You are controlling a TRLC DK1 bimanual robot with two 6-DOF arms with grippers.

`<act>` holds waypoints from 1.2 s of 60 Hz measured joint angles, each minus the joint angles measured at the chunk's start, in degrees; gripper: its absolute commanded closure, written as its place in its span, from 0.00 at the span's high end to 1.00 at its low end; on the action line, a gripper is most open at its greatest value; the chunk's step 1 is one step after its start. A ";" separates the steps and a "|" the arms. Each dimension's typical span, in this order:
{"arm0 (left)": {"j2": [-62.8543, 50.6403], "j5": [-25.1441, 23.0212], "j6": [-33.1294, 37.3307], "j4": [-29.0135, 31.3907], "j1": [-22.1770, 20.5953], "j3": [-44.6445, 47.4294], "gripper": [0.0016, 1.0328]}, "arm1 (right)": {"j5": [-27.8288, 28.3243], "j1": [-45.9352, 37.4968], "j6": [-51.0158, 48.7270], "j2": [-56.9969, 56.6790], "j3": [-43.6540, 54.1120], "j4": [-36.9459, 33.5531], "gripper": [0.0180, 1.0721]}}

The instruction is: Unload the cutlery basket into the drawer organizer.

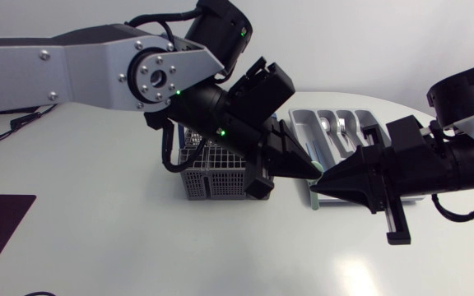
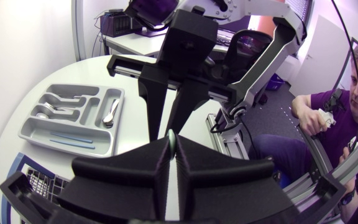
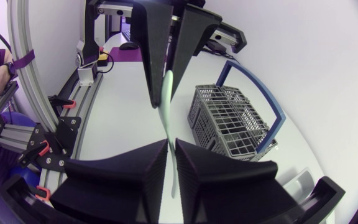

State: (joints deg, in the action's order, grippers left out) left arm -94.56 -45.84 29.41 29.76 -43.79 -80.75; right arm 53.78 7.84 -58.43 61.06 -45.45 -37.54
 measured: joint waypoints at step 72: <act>7.72 38.45 -12.94 -6.47 14.43 3.72 0.96 | -22.77 -24.68 -18.75 3.72 11.69 28.96 0.05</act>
State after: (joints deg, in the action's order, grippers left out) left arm -86.85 -7.40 16.47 23.29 -29.36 -77.03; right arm 31.00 -16.84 -77.19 64.77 -33.76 -8.58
